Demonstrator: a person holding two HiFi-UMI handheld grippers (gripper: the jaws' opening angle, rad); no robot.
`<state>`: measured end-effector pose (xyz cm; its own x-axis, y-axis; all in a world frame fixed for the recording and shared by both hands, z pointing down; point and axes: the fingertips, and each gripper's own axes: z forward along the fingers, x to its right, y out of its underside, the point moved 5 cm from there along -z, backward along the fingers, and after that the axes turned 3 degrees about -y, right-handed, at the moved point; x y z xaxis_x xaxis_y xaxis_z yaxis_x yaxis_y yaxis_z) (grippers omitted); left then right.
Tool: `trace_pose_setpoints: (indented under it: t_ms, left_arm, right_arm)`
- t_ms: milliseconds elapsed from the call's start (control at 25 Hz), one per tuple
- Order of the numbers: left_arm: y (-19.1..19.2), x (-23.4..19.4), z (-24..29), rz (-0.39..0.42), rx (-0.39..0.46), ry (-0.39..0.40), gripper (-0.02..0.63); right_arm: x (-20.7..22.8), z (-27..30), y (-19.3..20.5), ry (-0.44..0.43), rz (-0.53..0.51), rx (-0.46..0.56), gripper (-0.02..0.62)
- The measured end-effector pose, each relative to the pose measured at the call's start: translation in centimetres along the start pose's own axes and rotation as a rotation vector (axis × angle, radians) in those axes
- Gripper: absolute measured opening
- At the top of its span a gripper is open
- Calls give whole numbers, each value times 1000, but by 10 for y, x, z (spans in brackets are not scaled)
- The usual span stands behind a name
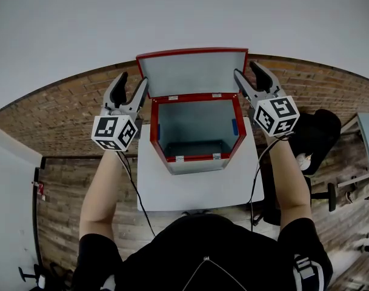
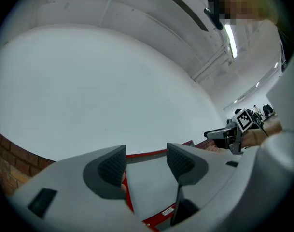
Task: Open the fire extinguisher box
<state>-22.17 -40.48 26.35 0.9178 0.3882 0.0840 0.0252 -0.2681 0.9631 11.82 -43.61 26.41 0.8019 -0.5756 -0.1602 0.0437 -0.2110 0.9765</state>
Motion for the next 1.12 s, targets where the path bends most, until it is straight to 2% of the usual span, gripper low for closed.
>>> trace_pose_setpoints:
  t_ms: [200,360,520,720,1120]
  left_arm:
    - [-11,23,-23,-33,28,32,267]
    - [-15,44,-38,-58,35,58,209]
    - [-14,66,-51,-61,38,85,168]
    - [-9,84,-63,-60,27,78,130]
    - [29,104,-85,-141,-49,83,58]
  right_arm:
    - [-34,-19,-13,-38,-2,29,129]
    - [-58,-32,-19,-66,12,43,80]
    - [-79,-43,-20,-92,41,46,58]
    - [-100,-52,-16,-110,73,29,41]
    - [-135,-72,28,-142,151,-38,23]
